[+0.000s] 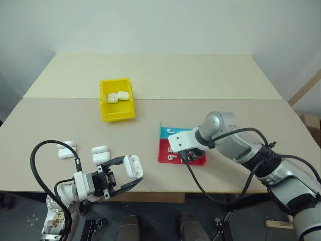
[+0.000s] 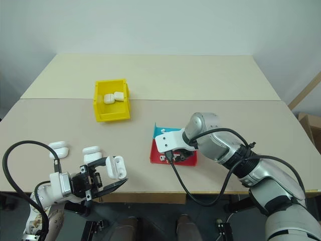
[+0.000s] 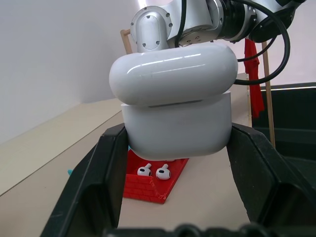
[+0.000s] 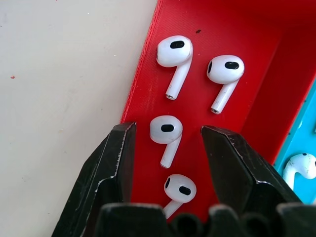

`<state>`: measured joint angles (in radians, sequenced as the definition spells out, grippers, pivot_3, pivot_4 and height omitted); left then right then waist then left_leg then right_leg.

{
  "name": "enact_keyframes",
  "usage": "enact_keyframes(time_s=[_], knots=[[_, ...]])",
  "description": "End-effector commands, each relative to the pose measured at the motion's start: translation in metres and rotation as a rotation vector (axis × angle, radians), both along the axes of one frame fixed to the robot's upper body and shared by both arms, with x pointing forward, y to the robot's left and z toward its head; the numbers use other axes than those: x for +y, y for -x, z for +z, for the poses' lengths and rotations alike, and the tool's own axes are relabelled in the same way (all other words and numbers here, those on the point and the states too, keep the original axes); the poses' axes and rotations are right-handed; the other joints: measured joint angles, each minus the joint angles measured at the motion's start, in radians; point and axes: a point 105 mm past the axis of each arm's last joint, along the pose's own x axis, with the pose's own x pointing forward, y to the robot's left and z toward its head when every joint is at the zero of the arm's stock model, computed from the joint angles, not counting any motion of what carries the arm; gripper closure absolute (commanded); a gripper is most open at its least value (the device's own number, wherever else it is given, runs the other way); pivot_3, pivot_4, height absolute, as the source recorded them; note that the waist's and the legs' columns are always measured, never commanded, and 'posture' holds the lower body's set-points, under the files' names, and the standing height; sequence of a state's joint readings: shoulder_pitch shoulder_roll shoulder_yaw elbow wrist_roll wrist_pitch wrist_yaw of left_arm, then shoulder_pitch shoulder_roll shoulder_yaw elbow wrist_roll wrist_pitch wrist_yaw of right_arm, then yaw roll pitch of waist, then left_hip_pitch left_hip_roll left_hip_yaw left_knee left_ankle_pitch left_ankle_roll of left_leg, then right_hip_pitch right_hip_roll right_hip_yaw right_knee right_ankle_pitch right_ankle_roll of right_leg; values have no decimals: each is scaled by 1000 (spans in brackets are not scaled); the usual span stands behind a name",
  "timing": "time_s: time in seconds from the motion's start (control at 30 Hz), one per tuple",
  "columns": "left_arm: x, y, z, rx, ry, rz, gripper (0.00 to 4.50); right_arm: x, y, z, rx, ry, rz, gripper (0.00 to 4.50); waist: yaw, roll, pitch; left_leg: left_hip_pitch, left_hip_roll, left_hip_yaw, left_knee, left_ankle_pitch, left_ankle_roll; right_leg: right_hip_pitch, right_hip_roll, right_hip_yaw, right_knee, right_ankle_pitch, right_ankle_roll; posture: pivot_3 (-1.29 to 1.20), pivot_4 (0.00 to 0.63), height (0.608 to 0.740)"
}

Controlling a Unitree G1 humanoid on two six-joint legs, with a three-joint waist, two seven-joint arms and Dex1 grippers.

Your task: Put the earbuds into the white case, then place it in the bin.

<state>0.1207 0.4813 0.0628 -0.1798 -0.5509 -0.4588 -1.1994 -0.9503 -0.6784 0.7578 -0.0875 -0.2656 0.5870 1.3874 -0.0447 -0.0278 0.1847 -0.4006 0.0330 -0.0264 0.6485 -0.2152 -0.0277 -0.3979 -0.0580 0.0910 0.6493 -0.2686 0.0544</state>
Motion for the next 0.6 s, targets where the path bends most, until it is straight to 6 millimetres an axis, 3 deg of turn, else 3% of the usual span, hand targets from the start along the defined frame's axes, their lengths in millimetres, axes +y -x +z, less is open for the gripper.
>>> enact_keyframes(time_s=[0.03,0.07,0.17,0.53,0.6], knots=[[3,0,6,-44,-5,16,1762,1,-2,6,-27,-7,13,1968,0,0,0,0,0,0,0,0,0,0,0,0,0,0,0,0,150,740],[3,0,6,-44,-6,16,1762,0,-2,6,-26,-4,14,1968,0,0,0,0,0,0,0,0,0,0,0,0,0,0,0,0,150,740],[3,0,6,-41,-6,17,1762,1,-2,6,-28,-5,18,2558,0,0,0,0,0,0,0,0,0,0,0,0,0,0,0,0,150,740],[4,-1,4,-41,-14,31,1762,0,-3,4,-35,4,22,2558,0,0,0,0,0,0,0,0,0,0,0,0,0,0,0,0,150,740],[4,-1,4,-37,-15,32,1762,1,-3,4,-34,1,25,2941,0,0,0,0,0,0,0,0,0,0,0,0,0,0,0,0,150,740]])
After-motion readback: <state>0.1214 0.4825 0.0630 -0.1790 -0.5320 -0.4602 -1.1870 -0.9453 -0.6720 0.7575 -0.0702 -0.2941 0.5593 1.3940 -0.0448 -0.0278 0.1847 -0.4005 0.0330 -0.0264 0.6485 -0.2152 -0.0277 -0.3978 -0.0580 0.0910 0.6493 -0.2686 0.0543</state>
